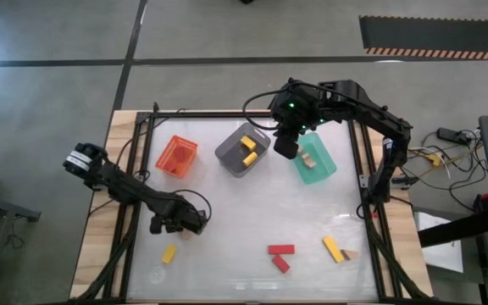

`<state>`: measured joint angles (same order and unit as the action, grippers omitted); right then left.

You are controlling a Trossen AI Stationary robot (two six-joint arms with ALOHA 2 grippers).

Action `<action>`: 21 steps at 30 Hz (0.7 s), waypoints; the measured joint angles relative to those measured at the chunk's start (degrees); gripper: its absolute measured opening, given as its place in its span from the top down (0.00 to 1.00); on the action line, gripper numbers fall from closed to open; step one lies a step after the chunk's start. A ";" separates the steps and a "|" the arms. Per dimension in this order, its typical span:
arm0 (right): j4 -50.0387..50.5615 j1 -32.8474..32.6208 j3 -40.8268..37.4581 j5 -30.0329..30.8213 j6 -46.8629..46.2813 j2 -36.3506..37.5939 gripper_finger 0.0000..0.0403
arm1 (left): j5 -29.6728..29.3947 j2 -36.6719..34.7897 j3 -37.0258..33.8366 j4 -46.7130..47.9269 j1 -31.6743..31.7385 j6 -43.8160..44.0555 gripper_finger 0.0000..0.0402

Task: Sort & place blocks by color
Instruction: Put the brown block into the blue bin

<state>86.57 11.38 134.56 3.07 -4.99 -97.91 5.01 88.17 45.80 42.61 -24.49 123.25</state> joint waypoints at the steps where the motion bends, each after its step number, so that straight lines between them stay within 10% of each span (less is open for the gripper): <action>1: 0.02 0.00 0.00 -0.02 0.02 0.00 0.77 | -0.14 0.01 0.16 0.04 0.00 -0.82 0.71; 11: -4.54 -0.11 0.00 -9.10 2.97 0.42 0.78 | -15.01 -6.76 4.42 -0.07 0.16 -14.87 0.71; 21: -18.61 -2.95 0.00 -14.10 4.38 0.42 0.81 | -40.06 -23.78 7.85 -10.38 1.67 -49.28 0.72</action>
<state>67.96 8.42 134.56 -11.03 -0.61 -97.49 -35.05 64.39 53.65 32.23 -22.82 73.97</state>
